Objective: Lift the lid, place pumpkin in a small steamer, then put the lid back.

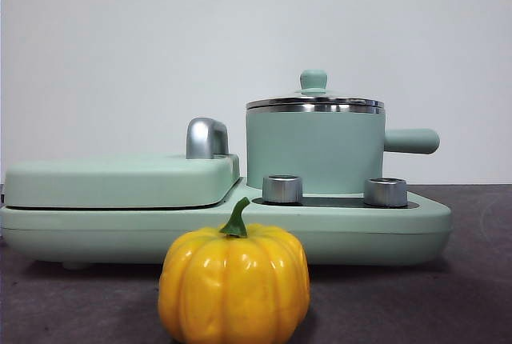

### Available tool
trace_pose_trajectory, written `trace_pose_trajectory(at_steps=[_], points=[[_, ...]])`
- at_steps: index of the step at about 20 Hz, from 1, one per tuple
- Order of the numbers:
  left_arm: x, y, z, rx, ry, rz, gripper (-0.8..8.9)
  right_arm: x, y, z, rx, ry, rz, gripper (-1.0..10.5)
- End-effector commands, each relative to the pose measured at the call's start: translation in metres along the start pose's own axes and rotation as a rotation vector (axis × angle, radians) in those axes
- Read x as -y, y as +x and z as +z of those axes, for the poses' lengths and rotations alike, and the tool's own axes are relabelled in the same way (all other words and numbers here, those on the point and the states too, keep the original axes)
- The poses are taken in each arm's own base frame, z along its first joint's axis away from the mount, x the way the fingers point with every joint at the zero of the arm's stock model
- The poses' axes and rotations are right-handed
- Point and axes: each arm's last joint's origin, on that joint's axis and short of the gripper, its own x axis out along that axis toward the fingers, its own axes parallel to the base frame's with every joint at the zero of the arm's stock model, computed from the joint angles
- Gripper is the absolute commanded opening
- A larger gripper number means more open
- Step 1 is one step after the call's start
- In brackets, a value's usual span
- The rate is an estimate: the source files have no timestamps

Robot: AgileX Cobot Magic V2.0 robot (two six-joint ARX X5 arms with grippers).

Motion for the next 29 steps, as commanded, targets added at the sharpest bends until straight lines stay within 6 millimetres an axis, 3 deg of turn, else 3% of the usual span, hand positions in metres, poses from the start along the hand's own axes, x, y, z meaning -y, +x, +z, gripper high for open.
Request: trace_pose_trajectory(at_steps=[1,9,15,23,29], points=[[0.024,-0.001,0.012,-0.028,0.061,-0.079,0.1,-0.021,-0.003,0.018,0.028,-0.025,0.039,0.1],[0.086,-0.002,0.046,-0.127,0.414,-0.01,0.1,-0.067,0.002,0.062,-0.039,-0.297,0.044,0.1],[0.118,0.012,0.064,-0.222,0.693,-0.017,0.1,-0.083,0.02,0.083,-0.169,-0.503,0.003,0.1],[0.124,0.047,0.066,-0.505,0.77,-0.083,0.1,-0.083,0.045,0.09,-0.395,-0.678,-0.008,0.1],[0.117,0.073,0.059,-0.687,0.866,-0.142,0.11,-0.077,0.057,0.077,-0.554,-0.793,0.036,0.1]])
